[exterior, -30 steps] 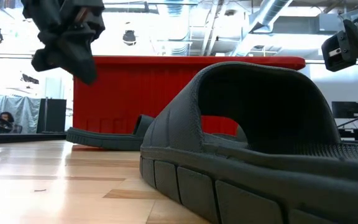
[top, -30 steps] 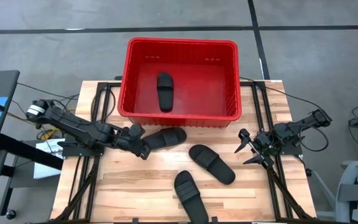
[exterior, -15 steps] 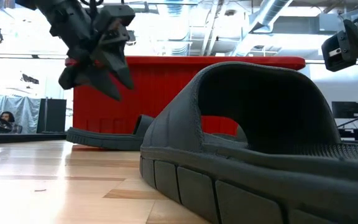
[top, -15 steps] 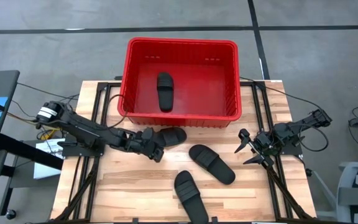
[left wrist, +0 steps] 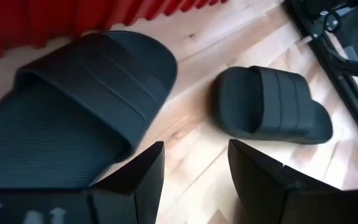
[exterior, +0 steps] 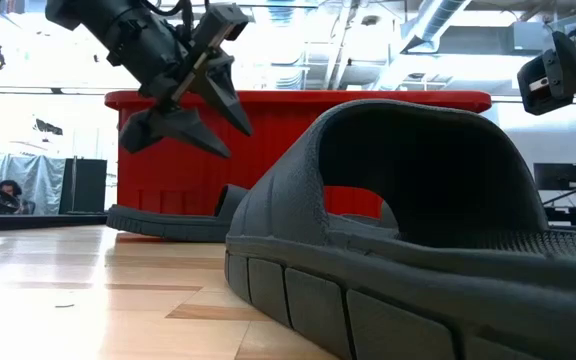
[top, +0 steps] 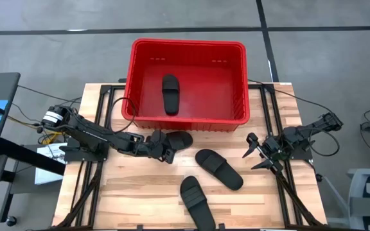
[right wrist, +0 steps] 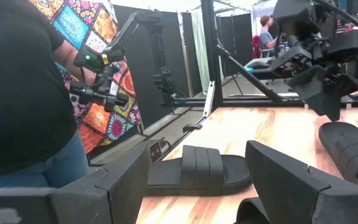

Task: Pick and place slides into bin
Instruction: Put the top slipper into the organizer bin

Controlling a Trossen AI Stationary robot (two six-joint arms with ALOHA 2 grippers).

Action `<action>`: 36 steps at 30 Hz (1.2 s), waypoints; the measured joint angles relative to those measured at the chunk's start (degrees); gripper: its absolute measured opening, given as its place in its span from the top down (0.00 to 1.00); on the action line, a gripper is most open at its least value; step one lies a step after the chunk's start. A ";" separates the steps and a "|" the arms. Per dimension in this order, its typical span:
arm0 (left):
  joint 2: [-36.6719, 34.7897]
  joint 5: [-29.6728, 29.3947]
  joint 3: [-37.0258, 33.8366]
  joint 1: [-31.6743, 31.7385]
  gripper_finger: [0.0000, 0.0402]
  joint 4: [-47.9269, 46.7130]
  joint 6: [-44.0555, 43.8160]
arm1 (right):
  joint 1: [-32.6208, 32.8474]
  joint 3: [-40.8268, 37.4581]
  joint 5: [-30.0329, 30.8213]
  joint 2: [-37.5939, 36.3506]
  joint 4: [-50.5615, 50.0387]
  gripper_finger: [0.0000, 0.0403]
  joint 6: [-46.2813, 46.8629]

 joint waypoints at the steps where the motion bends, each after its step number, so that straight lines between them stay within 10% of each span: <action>1: 0.00 -0.08 0.00 0.16 0.58 -0.34 -0.01 | 0.01 0.00 0.00 -0.02 0.00 0.35 0.00; 36: 0.05 -4.94 0.00 1.19 0.58 -3.66 1.78 | -0.01 0.00 0.00 0.01 0.00 0.35 0.00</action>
